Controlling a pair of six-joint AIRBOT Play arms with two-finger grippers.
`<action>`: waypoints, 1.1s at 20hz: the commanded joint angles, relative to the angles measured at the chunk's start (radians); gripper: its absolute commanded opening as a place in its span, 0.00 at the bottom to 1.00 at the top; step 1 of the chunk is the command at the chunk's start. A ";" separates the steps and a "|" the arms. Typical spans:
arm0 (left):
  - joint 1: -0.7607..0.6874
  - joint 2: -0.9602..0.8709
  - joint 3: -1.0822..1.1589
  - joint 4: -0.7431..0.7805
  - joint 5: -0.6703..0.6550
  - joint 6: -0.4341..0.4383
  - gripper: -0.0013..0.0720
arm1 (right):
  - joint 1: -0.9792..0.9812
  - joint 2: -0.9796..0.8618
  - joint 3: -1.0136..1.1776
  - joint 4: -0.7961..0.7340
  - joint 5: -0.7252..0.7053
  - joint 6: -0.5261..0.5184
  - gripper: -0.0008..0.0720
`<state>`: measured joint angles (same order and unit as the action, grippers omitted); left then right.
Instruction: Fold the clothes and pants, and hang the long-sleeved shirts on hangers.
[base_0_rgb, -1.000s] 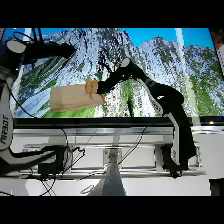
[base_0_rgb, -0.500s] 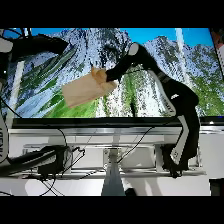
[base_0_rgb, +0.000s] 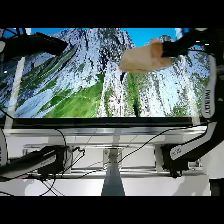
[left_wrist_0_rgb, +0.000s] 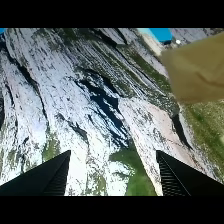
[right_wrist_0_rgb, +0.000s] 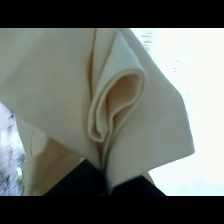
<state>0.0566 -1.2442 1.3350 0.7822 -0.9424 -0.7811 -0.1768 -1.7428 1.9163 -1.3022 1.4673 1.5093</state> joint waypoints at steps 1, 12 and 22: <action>0.001 0.014 0.001 -0.001 -0.024 0.000 0.80 | -0.230 0.087 0.001 -0.168 0.027 0.230 0.02; 0.000 0.013 0.001 -0.005 -0.024 0.000 0.80 | -0.676 0.134 -0.060 -0.332 0.334 0.751 0.98; 0.001 0.013 0.001 -0.005 -0.024 0.000 0.80 | -0.492 0.134 -0.060 -0.245 0.156 0.416 0.04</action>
<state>0.0566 -1.2316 1.3350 0.7776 -0.9661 -0.7811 -0.7528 -1.6093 1.8572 -1.6016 1.7031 2.0247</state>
